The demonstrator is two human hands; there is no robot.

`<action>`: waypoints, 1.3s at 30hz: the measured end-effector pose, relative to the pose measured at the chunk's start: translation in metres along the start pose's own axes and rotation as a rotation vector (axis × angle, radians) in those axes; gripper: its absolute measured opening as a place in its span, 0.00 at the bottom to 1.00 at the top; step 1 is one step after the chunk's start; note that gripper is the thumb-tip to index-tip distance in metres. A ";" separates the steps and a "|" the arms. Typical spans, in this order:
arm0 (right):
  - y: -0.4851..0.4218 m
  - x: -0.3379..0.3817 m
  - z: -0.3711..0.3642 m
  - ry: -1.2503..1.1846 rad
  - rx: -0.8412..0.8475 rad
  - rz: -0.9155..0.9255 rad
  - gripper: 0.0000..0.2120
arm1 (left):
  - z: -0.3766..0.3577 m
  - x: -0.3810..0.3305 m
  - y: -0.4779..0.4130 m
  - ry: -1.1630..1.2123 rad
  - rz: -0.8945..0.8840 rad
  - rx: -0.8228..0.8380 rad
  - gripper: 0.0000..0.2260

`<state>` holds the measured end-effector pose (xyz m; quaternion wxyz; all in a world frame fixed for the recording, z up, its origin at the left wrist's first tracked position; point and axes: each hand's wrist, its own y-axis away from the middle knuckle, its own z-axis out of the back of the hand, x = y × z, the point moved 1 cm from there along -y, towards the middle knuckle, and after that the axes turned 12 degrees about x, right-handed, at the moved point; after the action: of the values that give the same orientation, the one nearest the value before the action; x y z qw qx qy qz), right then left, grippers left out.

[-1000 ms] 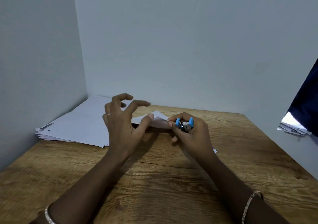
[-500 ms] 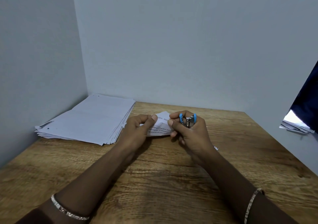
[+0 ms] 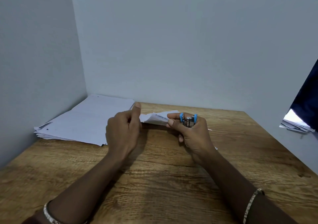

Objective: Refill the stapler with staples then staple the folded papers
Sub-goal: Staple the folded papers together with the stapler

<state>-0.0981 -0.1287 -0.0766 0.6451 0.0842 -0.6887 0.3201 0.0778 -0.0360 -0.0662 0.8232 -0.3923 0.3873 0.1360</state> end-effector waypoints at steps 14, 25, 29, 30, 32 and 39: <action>0.000 -0.002 -0.002 0.297 0.140 0.160 0.05 | -0.019 -0.001 0.004 0.922 0.617 0.571 0.08; 0.002 0.001 0.001 0.219 0.017 -0.225 0.24 | -0.026 0.009 0.002 1.011 0.509 0.536 0.13; 0.001 0.004 -0.003 -0.059 0.184 -0.401 0.17 | -0.026 0.010 0.001 1.013 0.483 0.533 0.12; 0.001 0.004 -0.004 -0.061 0.209 -0.383 0.16 | -0.026 0.010 0.001 1.021 0.479 0.533 0.12; 0.003 0.002 -0.004 -0.001 0.260 -0.310 0.15 | -0.025 0.010 0.001 1.040 0.477 0.533 0.11; 0.006 -0.003 -0.007 -0.005 0.338 -0.165 0.19 | -0.025 0.010 0.002 1.076 0.441 0.545 0.10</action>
<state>-0.0952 -0.1212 -0.0820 0.6441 0.2484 -0.6175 0.3771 0.0697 -0.0545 -0.0844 0.5367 -0.0936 0.8384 -0.0172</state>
